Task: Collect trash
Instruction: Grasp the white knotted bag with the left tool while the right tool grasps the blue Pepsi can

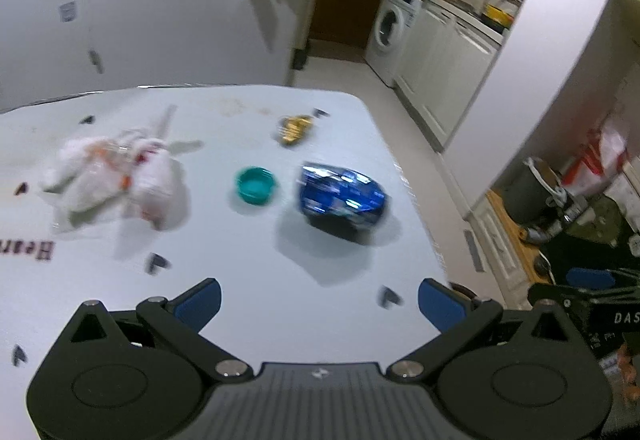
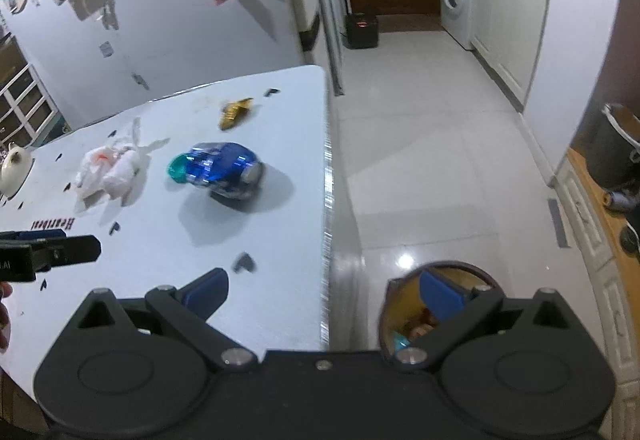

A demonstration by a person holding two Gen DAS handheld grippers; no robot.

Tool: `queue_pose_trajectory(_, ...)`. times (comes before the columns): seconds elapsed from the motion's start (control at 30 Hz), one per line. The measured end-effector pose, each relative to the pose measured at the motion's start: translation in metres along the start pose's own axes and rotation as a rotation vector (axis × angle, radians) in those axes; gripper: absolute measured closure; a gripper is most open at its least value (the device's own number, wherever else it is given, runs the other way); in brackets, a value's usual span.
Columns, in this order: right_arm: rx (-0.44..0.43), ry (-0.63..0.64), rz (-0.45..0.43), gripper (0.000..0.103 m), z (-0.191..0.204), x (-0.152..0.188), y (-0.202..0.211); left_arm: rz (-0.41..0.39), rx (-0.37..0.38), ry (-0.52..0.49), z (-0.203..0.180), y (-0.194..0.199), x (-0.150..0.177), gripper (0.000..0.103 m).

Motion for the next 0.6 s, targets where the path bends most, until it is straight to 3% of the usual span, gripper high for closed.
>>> queue_pose_trajectory(0.23, -0.023, 0.072, -0.031, 0.0, 0.05, -0.03, -0.03, -0.072, -0.046, 0.05, 0.06, -0.007, -0.032, 0.0)
queue_pose_trajectory(0.6, -0.064, 0.251, -0.086, 0.0, 0.106, -0.077, -0.109, -0.114, -0.007, 0.224, 0.135, -0.064, -0.088, 0.003)
Point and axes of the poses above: each gripper's, at about its wrist camera, not at the fingertips, and y roughly against the way its jaws point, z to its left, x to its underside, the point moved 5 cm from there along -y, roughly the way its jaws point, and after that the axes turned 6 degrees about x, right-handed, at the moved point
